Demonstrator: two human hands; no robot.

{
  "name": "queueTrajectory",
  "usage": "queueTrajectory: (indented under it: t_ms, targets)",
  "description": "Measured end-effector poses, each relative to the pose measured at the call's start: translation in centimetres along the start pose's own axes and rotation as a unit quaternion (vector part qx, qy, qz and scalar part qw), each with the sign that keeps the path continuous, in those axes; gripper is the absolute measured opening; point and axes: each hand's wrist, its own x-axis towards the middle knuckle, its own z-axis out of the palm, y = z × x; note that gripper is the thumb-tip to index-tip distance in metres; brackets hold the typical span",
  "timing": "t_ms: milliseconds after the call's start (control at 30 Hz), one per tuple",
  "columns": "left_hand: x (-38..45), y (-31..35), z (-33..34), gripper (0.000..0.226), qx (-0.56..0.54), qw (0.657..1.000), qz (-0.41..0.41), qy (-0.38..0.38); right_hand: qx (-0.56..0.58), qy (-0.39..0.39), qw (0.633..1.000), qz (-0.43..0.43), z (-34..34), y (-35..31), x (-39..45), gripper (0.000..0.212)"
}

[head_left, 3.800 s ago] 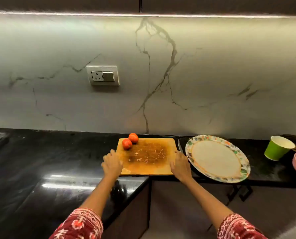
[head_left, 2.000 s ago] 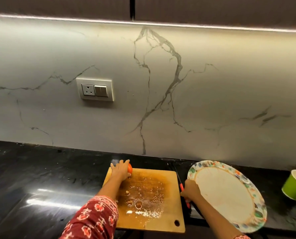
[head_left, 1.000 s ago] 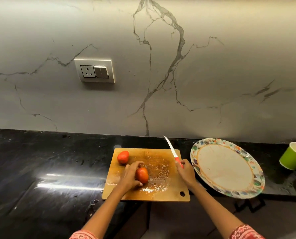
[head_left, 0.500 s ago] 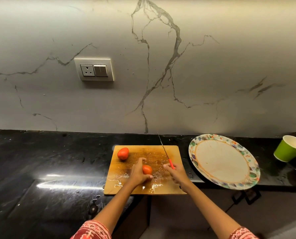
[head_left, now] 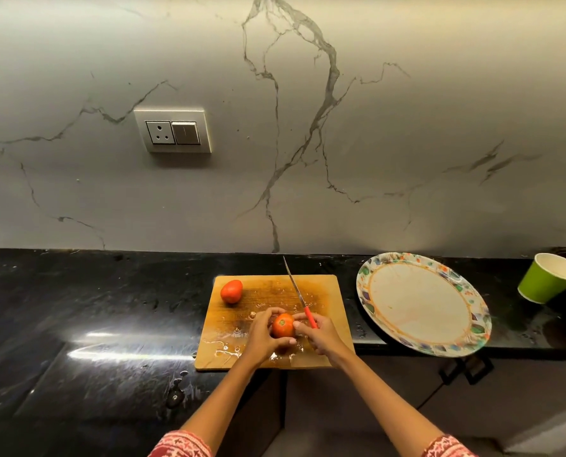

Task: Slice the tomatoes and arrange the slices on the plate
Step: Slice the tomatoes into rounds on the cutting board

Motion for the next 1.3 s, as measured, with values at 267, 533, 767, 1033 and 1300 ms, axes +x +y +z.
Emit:
queueTrajectory:
  t_ms: [267, 533, 767, 1033, 1300]
  targets:
    - [0.7, 0.4, -0.6, 0.066, 0.024, 0.999, 0.002, 0.024, 0.023, 0.034, 0.999, -0.018, 0.5, 0.7, -0.8, 0.009]
    - [0.4, 0.8, 0.3, 0.053, 0.029, 0.999, -0.003, 0.039, -0.09, 0.095, 0.991, -0.037, 1.0, -0.1, -1.2, 0.027]
    - [-0.3, 0.9, 0.9, 0.056, -0.002, 0.998, 0.005, 0.066, -0.149, 0.119, 0.982, -0.012, 2.7, 1.2, -2.8, 0.022]
    - [-0.4, 1.2, 1.0, 0.052, -0.013, 0.997, -0.001, 0.071, -0.255, 0.123, 0.959, -0.028, 3.8, 1.3, -4.4, 0.033]
    - [-0.4, 1.2, 0.9, 0.054, -0.013, 0.997, -0.007, 0.075, -0.288, 0.138, 0.948, -0.005, 4.0, 1.2, -5.2, 0.03]
